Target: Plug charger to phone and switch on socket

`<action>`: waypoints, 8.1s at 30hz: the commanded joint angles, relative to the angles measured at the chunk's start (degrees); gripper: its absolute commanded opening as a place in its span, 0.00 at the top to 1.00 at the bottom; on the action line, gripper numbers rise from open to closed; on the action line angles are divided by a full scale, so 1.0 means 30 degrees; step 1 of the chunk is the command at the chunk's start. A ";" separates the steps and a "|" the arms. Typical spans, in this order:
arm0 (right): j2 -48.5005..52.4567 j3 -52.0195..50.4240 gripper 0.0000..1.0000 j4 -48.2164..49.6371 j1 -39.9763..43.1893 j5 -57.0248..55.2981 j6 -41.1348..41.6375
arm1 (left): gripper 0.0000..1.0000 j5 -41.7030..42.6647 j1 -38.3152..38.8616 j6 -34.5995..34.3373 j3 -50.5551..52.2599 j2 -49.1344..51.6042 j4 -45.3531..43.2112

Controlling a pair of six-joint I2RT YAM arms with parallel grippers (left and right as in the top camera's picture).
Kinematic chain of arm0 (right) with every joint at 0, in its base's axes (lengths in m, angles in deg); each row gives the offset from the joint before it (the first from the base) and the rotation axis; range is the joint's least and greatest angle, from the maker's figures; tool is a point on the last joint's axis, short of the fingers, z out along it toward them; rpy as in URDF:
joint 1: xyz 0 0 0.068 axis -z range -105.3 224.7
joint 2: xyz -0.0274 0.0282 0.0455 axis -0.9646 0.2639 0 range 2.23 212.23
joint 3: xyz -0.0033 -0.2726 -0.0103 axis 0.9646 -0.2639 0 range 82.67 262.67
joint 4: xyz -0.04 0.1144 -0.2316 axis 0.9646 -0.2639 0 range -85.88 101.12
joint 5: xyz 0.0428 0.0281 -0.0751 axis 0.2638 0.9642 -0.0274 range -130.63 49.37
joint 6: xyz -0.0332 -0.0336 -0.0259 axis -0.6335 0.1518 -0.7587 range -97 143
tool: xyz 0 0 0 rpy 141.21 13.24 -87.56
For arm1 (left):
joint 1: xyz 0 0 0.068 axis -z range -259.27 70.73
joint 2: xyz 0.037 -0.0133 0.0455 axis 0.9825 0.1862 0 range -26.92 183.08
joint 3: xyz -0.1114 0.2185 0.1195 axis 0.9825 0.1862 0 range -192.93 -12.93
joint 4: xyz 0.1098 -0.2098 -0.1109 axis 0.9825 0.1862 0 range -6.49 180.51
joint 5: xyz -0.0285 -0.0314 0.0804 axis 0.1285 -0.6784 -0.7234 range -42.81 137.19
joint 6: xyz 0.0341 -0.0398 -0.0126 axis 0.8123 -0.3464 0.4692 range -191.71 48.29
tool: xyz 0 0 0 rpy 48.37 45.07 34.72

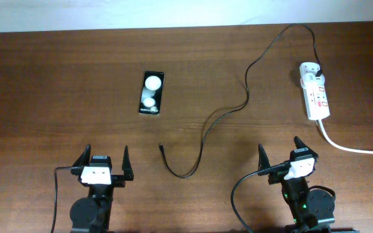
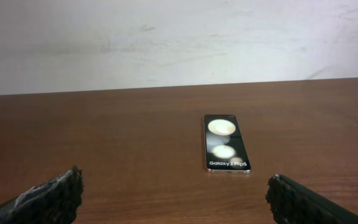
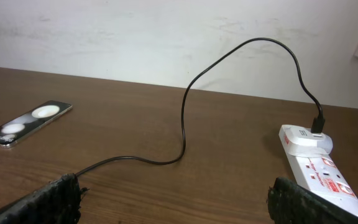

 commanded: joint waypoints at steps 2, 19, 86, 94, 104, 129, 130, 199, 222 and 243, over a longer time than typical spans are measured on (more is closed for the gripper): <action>-0.0175 -0.0095 0.02 -0.0124 -0.0168 -0.0036 -0.0124 | 0.01 0.0073 0.0051 0.0291 0.0029 -0.0131 0.0102; -0.0160 -0.0095 0.01 -0.0124 -0.0168 -0.0036 -0.0124 | 0.01 0.0066 0.0051 0.0291 0.0029 -0.0131 0.0102; -0.0160 -0.0095 0.01 -0.0124 -0.0168 -0.0036 -0.0124 | 0.01 0.0073 0.0051 0.0291 0.0029 -0.0131 0.0102; -0.0160 -0.0095 0.01 -0.0124 -0.0168 -0.0036 -0.0124 | 0.01 0.0066 0.0051 0.0299 0.0029 -0.0131 0.0102; -0.0160 -0.0095 0.01 -0.0124 -0.0168 -0.0036 -0.0124 | 0.01 0.0066 0.0051 0.0291 0.0029 -0.0131 0.0102; -0.0160 -0.0095 0.01 -0.0124 -0.0168 -0.0036 -0.0124 | 0.01 0.3818 0.0051 -0.0051 -1.5234 0.6790 0.5748; -0.0160 -0.0095 0.01 -0.0124 -0.0168 -0.0036 -0.0124 | 0.01 0.4051 0.0051 -0.0051 -1.6305 0.7737 0.6317; -0.0160 -0.0095 0.01 -0.0124 -0.0168 -0.0036 -0.0124 | 0.12 0.5792 0.0109 -0.1989 -2.8880 3.3201 1.7726; -0.0160 -0.0095 0.01 -0.0124 -0.0168 -0.0036 -0.0124 | 0.01 0.0299 0.3220 -0.2849 -2.8880 4.0494 0.7242; -0.0160 -0.0095 0.01 -0.0124 -0.0168 -0.0036 -0.0124 | 0.25 0.0546 0.3220 -0.3089 -2.8873 4.1987 1.2291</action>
